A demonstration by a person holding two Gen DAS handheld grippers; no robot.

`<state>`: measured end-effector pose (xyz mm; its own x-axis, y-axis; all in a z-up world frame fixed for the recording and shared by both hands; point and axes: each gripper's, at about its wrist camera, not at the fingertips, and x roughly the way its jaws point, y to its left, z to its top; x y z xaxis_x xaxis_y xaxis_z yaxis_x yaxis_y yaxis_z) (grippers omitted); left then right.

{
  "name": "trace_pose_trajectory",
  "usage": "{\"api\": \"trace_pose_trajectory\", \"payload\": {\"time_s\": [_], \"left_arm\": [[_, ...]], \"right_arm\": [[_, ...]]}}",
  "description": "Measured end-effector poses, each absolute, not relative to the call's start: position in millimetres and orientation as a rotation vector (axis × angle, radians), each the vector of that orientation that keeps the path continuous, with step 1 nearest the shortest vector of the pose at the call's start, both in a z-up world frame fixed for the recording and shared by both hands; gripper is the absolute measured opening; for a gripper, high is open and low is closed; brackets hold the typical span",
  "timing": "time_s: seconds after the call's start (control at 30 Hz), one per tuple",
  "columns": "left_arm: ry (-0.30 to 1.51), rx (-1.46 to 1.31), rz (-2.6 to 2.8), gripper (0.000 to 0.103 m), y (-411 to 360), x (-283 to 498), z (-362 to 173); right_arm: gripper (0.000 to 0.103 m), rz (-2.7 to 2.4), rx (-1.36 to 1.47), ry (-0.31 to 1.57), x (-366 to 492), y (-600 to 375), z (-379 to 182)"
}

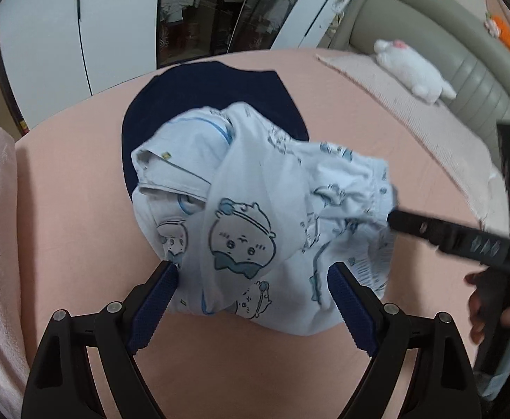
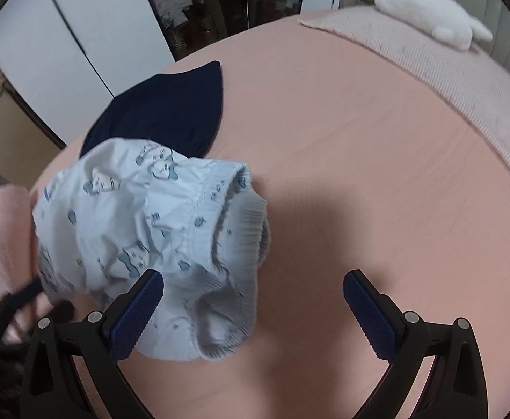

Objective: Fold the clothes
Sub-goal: 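Grasp the pajama shorts waistband with the right gripper and lift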

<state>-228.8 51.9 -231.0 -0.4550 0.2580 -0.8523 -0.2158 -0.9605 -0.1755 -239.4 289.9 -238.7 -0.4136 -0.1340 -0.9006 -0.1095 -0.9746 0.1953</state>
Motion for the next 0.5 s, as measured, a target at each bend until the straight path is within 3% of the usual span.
{"api": "trace_pose_trajectory", "payload": {"time_s": [0.13,0.3,0.37,0.4,0.43,0.5], "left_arm": [[0.025,-1.464,2.471,0.085,60.9,-232.1,-237.7],[-0.032,-1.428,2.476,0.056,55.4,-240.4,-235.1],[-0.086,-1.444,2.468,0.038,51.8,-249.3,-239.0],[-0.115,-1.461,2.452,0.036,50.4,-253.7,-242.4],[-0.145,-1.477,2.440,0.035,48.7,-257.1,-245.9],[-0.208,-1.493,2.421,0.034,44.5,-259.5,-250.5]], "right_arm": [[0.103,-2.572,1.723,-0.386,-248.1,291.3,-247.0],[0.100,-2.547,1.695,-0.381,-251.1,284.0,-253.4],[0.084,-2.554,1.676,-0.360,-252.0,280.4,-254.4],[0.059,-2.556,1.696,-0.337,-254.5,280.6,-255.9],[0.041,-2.555,1.717,-0.318,-257.2,280.8,-257.6],[0.038,-2.532,1.755,-0.327,-261.2,282.9,-263.1]]}}
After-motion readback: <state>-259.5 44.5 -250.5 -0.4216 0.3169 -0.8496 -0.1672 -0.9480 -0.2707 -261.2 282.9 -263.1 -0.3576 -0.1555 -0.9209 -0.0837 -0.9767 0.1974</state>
